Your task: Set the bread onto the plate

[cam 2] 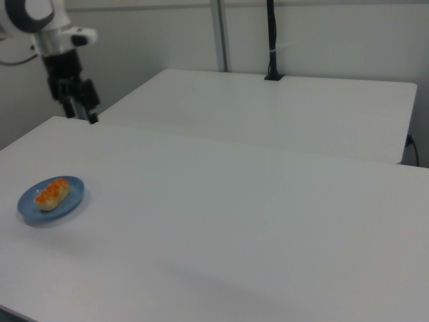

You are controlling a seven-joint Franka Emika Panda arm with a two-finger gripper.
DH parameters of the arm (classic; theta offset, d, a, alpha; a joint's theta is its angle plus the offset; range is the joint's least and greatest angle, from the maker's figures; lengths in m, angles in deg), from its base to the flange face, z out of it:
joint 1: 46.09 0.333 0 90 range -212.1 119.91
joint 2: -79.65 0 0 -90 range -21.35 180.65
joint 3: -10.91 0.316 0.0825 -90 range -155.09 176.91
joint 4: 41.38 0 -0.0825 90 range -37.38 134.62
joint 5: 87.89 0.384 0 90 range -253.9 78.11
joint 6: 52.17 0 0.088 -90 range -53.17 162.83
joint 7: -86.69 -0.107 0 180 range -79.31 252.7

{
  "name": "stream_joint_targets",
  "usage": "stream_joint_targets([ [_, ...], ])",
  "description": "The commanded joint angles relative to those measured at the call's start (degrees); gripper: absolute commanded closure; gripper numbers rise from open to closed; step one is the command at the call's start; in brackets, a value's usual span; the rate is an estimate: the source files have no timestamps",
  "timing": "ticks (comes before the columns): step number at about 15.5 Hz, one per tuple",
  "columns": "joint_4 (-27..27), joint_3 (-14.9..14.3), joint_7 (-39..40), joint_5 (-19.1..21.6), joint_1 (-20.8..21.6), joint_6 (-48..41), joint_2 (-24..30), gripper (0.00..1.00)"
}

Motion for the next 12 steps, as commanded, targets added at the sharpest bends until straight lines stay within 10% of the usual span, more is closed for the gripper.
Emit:
stream_joint_targets([
  [1,3.8,-2.6,9.0,3.9,-6.8,-0.8,7.1,0.00],
  [12,4.4,-2.0,23.3,3.8,-15.5,6.3,6.7,0.00],
])
